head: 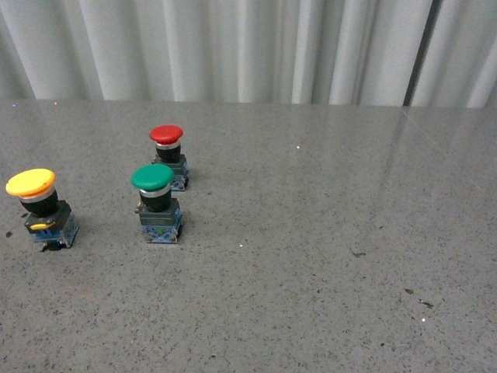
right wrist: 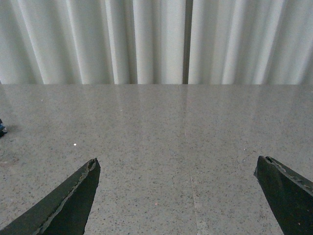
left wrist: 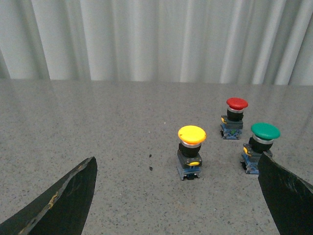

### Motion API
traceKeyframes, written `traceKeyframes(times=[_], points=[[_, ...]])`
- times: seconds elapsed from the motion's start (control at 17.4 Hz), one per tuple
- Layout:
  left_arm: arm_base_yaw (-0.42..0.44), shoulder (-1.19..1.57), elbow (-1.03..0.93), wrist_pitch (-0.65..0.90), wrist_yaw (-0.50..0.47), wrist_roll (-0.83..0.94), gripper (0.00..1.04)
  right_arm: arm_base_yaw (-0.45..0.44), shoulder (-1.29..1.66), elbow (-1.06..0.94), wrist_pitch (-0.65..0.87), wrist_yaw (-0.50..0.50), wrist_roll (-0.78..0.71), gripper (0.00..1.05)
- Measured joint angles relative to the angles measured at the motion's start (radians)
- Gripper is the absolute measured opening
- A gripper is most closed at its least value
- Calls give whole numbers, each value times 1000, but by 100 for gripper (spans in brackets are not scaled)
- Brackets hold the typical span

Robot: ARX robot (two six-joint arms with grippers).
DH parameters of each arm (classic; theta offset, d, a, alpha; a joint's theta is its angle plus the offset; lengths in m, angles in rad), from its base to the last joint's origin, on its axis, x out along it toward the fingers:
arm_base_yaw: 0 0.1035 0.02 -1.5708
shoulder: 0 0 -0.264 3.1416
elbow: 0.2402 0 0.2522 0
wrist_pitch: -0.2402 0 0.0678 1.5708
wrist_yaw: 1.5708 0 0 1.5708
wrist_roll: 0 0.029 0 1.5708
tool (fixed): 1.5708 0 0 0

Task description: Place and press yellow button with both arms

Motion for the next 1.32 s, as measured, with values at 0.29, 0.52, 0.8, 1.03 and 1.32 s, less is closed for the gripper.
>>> traceKeyframes(times=[0.29,0.52,0.8,1.03,1.32], points=[[0,0,0,0,0,0,98,0,0,0,0,0,0,98],[0,0,0,0,0,0,98,0,0,0,0,0,0,98],[0,0,0,0,0,0,98,0,0,0,0,0,0,98],[0,0,0,0,0,0,98,0,0,0,0,0,0,98],[-55,407,238,13,-308,-25,98,0,0,0,-1,0,0,98]])
